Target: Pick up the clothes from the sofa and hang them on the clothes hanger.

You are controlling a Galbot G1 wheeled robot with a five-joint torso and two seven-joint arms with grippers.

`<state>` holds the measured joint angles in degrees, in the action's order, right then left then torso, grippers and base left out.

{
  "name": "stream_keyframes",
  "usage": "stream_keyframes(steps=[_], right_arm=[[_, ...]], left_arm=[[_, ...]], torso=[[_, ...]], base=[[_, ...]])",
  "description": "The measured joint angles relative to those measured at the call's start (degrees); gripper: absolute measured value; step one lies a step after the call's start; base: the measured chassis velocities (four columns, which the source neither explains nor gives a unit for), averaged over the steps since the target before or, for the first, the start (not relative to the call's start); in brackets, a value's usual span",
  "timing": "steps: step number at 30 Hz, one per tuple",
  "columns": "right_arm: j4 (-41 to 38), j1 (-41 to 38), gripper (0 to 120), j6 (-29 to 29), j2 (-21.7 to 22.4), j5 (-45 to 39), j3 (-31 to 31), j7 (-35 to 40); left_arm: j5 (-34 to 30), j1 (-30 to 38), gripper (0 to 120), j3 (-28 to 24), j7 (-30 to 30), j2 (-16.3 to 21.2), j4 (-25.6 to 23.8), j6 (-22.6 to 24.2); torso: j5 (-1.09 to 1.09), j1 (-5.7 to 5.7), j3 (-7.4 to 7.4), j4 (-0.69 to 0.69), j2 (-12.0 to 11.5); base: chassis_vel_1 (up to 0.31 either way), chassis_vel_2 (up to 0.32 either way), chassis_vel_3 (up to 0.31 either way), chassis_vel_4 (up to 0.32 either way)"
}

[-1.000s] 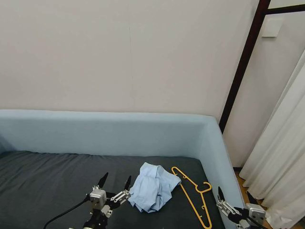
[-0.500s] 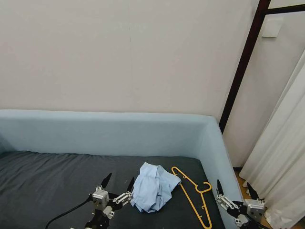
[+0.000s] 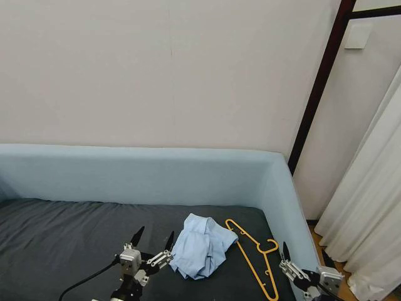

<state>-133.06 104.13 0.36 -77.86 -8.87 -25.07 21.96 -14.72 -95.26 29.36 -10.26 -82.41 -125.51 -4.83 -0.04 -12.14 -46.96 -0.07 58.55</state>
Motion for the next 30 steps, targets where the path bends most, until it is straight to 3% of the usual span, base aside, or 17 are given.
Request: stream_keyframes(steps=[23,28,30], right_arm=[[0.67,-0.12,100,0.8,2.2,-4.53,-0.56,-2.07],[1.29,-2.83,100,-1.93,5.62,-13.14,-0.53,-4.08],[1.42,-6.94,100,-7.73,8.33,-25.21,0.19,-3.18]], left_arm=[[1.19,-0.99,100,-0.98,-0.17,-1.57,-0.33,-0.93],[2.03,-1.38,100,-0.15,-0.1,-1.66,-0.22,-3.01],[3.3,-2.12,100,1.24,0.5,-2.09,0.38,-5.11]], torso=[[0.01,0.0,0.0,0.0,0.0],[0.01,0.0,0.0,-0.01,0.0],[0.0,0.0,0.0,-0.02,0.0]], base=[[0.0,0.0,0.0,0.0],[0.0,0.0,0.0,0.0],[0.0,0.0,0.0,0.0]])
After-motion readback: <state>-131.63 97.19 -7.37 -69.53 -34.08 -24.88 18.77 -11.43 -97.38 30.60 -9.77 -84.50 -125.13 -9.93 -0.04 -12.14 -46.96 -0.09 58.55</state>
